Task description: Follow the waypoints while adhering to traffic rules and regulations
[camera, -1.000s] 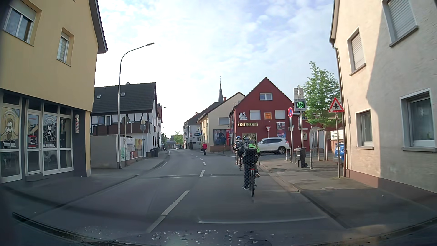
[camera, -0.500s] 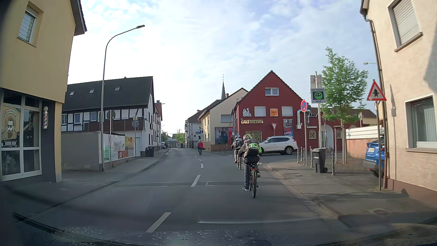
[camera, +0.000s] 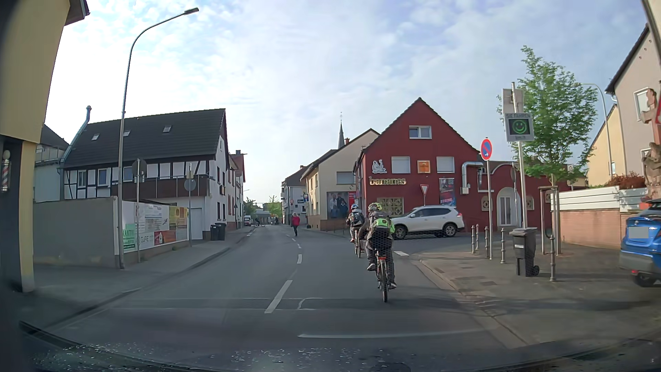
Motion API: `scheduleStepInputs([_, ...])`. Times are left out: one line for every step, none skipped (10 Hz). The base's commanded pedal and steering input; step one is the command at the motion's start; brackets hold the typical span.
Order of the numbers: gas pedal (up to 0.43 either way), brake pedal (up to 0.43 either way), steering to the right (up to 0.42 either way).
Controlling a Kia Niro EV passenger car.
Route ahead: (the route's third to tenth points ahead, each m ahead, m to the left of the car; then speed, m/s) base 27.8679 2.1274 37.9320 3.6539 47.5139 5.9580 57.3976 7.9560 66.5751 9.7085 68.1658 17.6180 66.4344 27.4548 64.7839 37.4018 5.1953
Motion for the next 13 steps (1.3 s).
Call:
scheduleStepInputs([0.028, 0.000, -0.019])
scheduleStepInputs([0.028, 0.000, -0.020])
scheduleStepInputs([0.028, 0.000, -0.022])
scheduleStepInputs([0.028, 0.000, -0.025])
scheduleStepInputs([0.028, 0.000, -0.027])
scheduleStepInputs([0.028, 0.000, -0.029])
scheduleStepInputs([0.028, 0.000, -0.031])
scheduleStepInputs([0.028, 0.000, -0.033])
scheduleStepInputs([0.028, 0.000, -0.033])
scheduleStepInputs([0.028, 0.000, -0.033])
scheduleStepInputs([0.039, 0.000, -0.033])
scheduleStepInputs([0.039, 0.000, -0.033])
scheduleStepInputs([0.047, 0.000, -0.033])
